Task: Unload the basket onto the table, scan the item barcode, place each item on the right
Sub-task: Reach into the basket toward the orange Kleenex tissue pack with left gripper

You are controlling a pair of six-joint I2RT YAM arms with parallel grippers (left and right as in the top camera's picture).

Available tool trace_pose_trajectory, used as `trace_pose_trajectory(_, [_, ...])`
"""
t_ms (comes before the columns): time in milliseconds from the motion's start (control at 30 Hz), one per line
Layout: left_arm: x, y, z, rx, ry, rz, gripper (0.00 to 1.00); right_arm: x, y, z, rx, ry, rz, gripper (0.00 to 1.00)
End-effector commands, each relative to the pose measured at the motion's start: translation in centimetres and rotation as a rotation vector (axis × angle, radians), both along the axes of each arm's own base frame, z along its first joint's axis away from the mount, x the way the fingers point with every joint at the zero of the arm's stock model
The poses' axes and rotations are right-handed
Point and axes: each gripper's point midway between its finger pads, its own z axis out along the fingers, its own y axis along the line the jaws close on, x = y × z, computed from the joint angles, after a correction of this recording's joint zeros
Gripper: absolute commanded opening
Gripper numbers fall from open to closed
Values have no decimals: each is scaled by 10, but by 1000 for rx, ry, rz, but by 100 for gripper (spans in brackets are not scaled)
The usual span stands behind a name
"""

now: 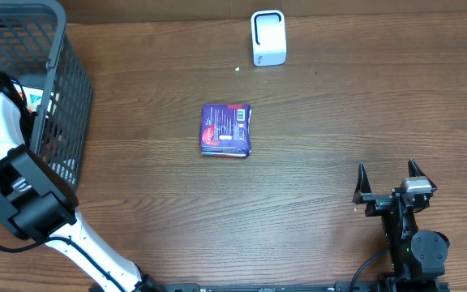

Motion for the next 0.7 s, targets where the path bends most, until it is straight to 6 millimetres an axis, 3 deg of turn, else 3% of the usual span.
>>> trace_pose_trajectory(0, [3, -7, -15, -62, -15, -12, 69, 0, -1, -1, 5, -5, -7, 100])
trace_pose_trajectory(133, [4, -12, -29, -100, -5, -14, 57, 0, -1, -1, 5, -5, -7, 100])
trace_pose_trajectory(267, [1, -14, -40, -120, 19, -13, 22, 0, -1, -1, 5, -5, -7, 100])
trace_pose_trajectory(367, [1, -15, -38, -121, 20, -13, 4, 0, -1, -1, 5, -5, -7, 100])
trace_pose_trajectory(533, [1, -14, -31, -124, 26, -23, 4, 0, -1, -1, 5, -5, -7, 100])
trace_pose_trajectory(667, [6, -11, -8, -116, 14, -23, 4, 0, -1, -1, 5, -5, -7, 100])
